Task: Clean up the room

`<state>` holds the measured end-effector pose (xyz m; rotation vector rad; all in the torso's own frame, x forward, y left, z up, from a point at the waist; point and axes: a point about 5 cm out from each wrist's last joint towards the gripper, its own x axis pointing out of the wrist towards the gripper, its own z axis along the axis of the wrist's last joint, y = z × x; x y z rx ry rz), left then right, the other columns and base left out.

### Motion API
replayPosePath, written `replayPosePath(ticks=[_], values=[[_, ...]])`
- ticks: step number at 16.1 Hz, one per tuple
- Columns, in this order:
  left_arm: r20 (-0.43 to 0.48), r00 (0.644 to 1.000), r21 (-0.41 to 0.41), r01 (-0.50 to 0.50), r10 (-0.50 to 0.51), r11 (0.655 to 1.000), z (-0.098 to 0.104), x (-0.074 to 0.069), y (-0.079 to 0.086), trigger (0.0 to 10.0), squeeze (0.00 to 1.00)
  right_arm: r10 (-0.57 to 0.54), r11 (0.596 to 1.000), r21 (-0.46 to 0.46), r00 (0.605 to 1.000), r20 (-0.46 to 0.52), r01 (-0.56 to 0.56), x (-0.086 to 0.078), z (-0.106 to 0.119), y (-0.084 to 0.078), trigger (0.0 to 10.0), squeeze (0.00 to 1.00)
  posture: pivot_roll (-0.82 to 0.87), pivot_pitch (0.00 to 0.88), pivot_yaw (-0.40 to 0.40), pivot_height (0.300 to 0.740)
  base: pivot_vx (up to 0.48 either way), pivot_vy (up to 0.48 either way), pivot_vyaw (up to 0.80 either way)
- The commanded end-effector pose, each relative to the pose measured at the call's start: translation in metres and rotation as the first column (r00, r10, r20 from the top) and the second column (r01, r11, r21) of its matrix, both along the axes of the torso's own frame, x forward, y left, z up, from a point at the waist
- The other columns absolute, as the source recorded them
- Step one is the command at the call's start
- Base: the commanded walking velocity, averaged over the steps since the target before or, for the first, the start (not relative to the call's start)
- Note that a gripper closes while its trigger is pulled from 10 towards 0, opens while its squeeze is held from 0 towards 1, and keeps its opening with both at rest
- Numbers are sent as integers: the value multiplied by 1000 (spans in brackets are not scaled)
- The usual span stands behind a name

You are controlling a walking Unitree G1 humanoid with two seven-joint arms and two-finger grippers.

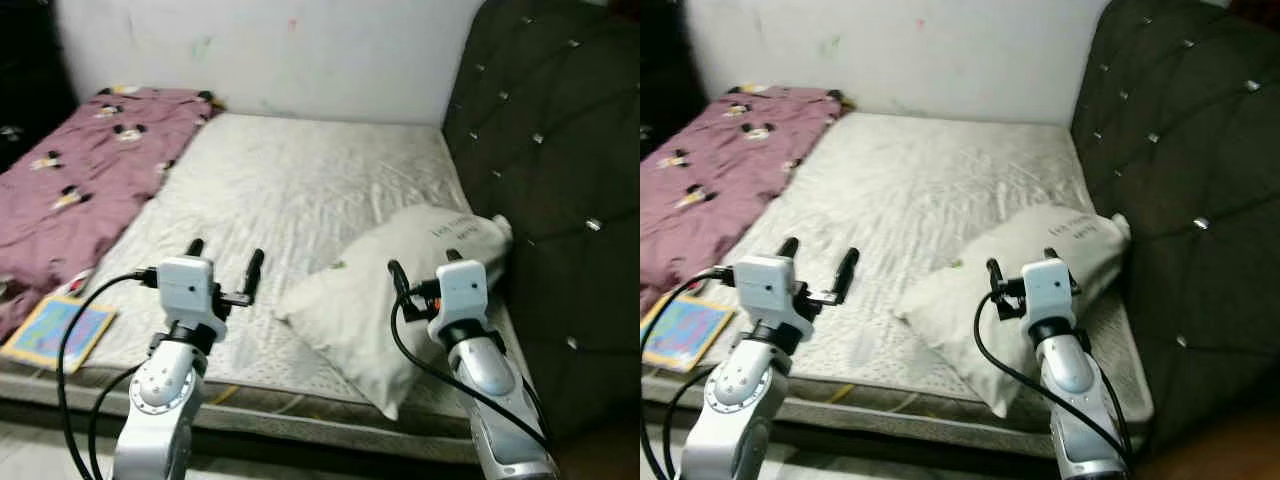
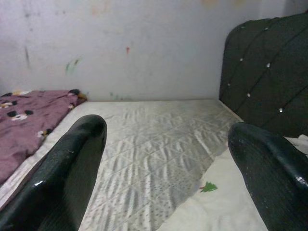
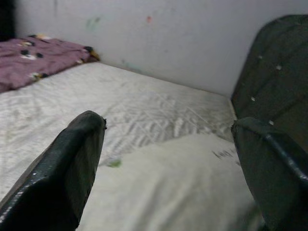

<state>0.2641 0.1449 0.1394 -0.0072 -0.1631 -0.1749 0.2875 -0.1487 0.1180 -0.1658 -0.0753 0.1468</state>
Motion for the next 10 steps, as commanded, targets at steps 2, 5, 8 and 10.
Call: replayPosePath(ticks=[2, 5, 8, 10], values=[[13, 1000, -1, 16, -16, 1000, 3, 1, -2, 10000, 0, -15, 1000, 3, 1000, 5, 15, 0, 1, -4, 10000, 0, -22, 0, 16, 740, 272, 0, -647], [16, 1000, -2, 19, -19, 1000, 4, 1, -2, 10000, 0, -14, 1000, 2, 1000, 6, 14, 1, 2, -4, 10000, 0, -21, 0, 16, 740, 287, 0, 0], [17, 1000, -2, 22, -21, 1000, 4, 1, -2, 10000, 0, -13, 1000, 2, 1000, 6, 13, 1, 2, -4, 10000, 0, -21, 0, 16, 740, 289, 0, 0], [13, 1000, -3, 16, -15, 1000, 4, 0, -1, 10000, 0, -13, 1000, 2, 1000, 7, 13, 1, 2, -3, 10000, 0, -19, 0, 16, 740, 124, 0, 0]])
